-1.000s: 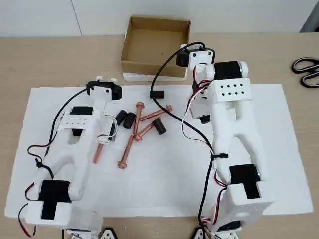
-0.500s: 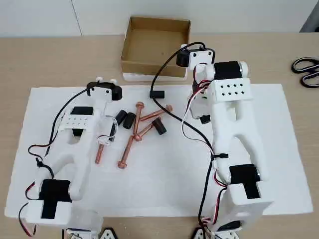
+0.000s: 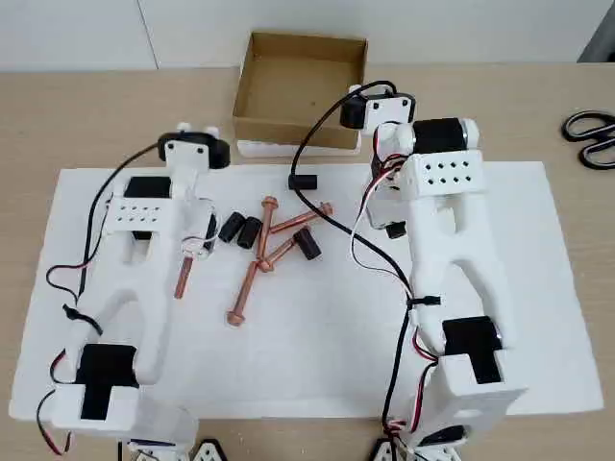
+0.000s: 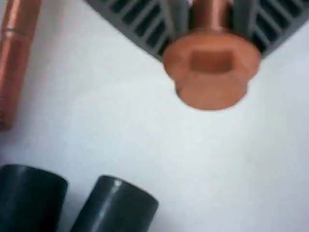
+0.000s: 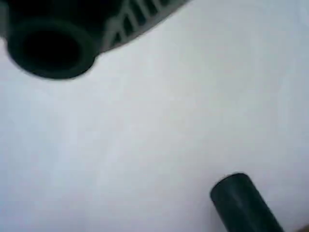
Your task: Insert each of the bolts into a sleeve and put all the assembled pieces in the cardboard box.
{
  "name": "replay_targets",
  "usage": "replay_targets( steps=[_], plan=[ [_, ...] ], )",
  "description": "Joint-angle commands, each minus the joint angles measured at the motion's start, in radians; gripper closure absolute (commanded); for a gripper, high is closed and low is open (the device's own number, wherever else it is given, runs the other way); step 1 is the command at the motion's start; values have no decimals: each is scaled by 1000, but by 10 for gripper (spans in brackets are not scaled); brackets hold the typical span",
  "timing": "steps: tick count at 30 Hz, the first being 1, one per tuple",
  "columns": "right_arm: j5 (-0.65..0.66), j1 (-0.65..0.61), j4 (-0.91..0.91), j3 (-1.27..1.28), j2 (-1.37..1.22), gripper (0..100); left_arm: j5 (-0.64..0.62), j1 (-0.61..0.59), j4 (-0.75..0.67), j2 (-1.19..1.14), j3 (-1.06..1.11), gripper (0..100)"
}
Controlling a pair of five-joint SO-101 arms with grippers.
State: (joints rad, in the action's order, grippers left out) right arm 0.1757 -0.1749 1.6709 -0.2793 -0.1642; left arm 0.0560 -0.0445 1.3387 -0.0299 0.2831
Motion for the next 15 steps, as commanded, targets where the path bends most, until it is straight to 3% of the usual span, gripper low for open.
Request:
replay_targets(
  steps=[1, 10, 15],
  plan=[
    [-11, 10, -21, -34, 68, 989, -5, 5, 74, 17, -122, 994],
    [-12, 8, -19, -123, 346, 989, -6, 6, 413, 18, -449, 994],
    [14, 4, -10, -110, 513, 989, -6, 48, 414, 74, -466, 994]
  ],
)
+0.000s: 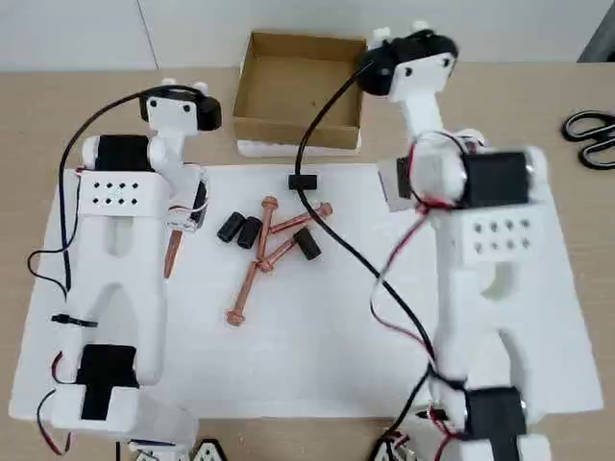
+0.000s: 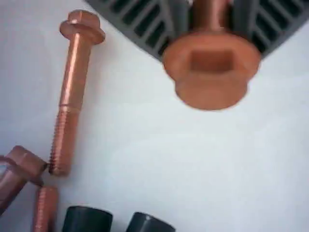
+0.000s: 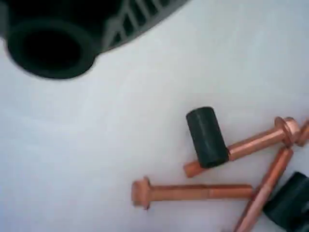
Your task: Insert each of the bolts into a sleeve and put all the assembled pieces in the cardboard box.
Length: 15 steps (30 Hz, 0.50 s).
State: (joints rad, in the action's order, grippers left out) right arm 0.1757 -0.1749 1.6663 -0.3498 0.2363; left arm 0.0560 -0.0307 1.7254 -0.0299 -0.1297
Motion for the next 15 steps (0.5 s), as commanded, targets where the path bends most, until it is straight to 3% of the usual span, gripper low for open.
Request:
replay_targets(
  steps=[1, 7, 15],
  plan=[
    [40, 4, -5, -20, 142, 989, -6, 52, 26, 107, -53, 994],
    [141, 7, 1, 107, 337, 995, -51, 189, 15, 308, -53, 994],
    [133, 2, -5, 293, 555, 996, -230, 213, -25, 456, -51, 994]
  ],
)
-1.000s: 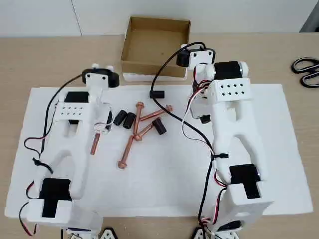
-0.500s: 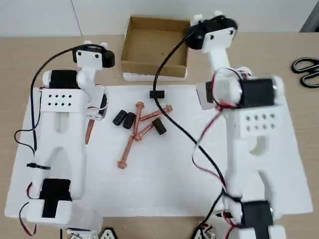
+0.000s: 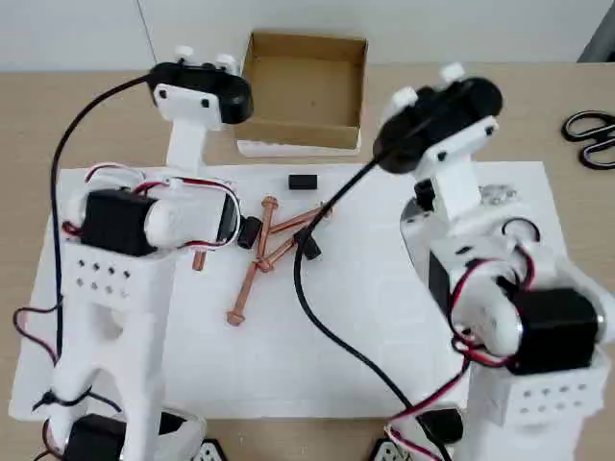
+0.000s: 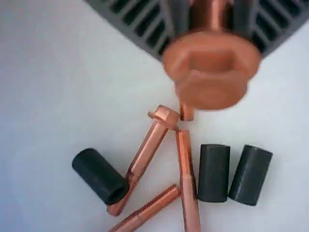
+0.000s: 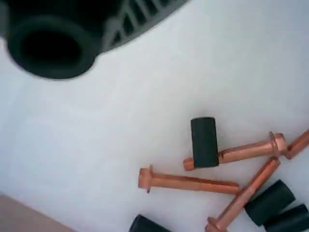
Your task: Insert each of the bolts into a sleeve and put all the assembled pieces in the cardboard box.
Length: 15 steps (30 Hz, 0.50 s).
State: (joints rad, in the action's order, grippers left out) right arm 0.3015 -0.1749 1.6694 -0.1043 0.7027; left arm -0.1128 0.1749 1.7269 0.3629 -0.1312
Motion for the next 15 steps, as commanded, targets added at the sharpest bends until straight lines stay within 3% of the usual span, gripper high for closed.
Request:
replay_targets(
  steps=[1, 10, 15],
  plan=[
    [9, 2, -8, 81, 128, 995, -80, 8, -26, 68, -50, 994],
    [5, 7, -266, 423, 504, 995, -187, 8, -23, 74, -50, 994],
    [-121, 4, -536, 789, 720, 995, -189, 8, -23, 74, -50, 994]
  ],
)
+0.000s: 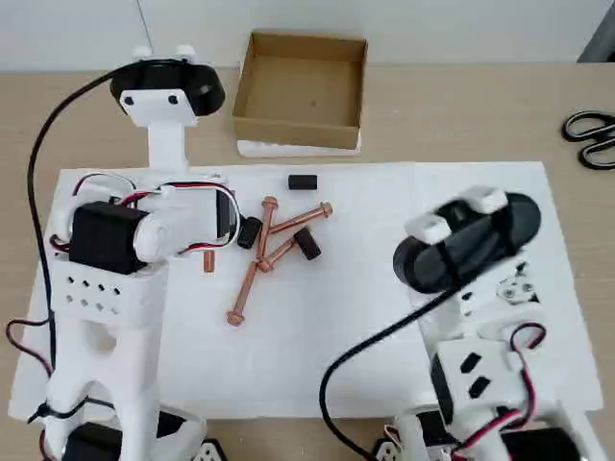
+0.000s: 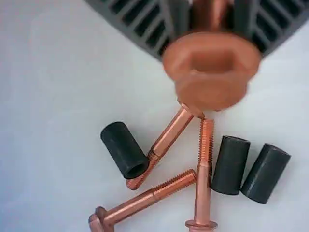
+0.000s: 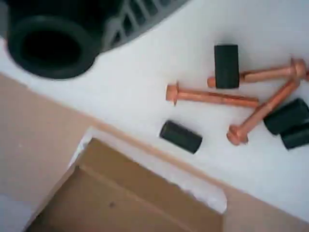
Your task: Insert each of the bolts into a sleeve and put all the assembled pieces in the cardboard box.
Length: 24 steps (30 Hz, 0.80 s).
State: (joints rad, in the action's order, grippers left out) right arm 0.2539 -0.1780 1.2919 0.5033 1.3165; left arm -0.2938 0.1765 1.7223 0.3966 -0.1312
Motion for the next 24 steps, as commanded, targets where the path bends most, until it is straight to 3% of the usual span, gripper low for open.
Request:
replay_targets(
  steps=[1, 6, 11, 18, 24],
  plan=[
    [-114, 7, -225, 255, 157, 995, -8, 6, -18, 40, -50, 994],
    [-288, 7, -503, 631, 444, 995, -8, 6, -20, 34, -50, 994],
    [-299, 10, -676, 815, 473, 995, -6, 6, -129, 40, -24, 994],
    [-302, -10, -719, 881, 498, 995, -26, 14, -308, 40, 31, 994],
    [-302, -53, -727, 934, 498, 995, -78, 106, -462, 40, 140, 994]
  ],
)
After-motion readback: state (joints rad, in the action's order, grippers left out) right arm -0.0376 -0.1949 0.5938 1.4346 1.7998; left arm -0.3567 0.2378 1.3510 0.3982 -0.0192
